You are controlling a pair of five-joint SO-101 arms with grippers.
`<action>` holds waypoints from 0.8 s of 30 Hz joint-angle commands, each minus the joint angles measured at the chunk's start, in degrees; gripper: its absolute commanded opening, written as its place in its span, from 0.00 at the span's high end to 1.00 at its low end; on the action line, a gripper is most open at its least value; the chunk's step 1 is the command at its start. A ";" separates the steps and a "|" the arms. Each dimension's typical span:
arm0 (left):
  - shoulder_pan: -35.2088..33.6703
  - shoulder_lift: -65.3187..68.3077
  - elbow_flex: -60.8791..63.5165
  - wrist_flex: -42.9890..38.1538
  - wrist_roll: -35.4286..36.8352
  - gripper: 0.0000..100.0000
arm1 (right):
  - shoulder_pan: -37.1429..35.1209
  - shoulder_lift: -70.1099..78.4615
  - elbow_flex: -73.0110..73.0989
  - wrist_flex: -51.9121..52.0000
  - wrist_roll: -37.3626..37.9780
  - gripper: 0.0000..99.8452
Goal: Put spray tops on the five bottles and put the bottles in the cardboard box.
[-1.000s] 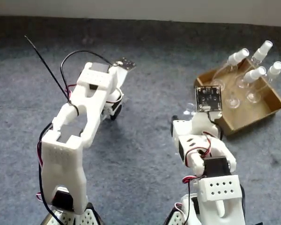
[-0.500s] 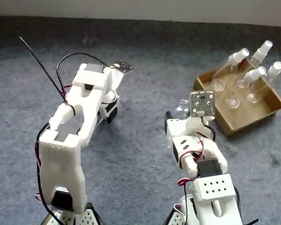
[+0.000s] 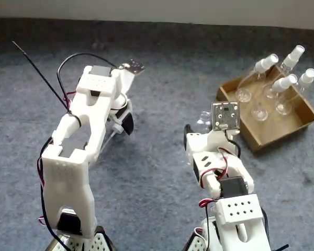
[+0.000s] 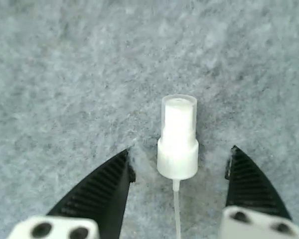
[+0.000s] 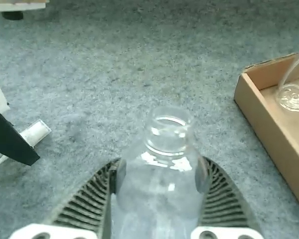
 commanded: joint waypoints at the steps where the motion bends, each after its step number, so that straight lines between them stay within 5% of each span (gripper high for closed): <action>1: -0.57 -3.47 -2.59 0.35 -0.44 0.73 | -0.31 -1.10 -0.57 -1.19 -0.62 0.89; 24: -0.13 2.86 -13.23 5.01 -0.53 1.00 | -0.31 -1.10 -0.66 -1.36 -0.97 0.89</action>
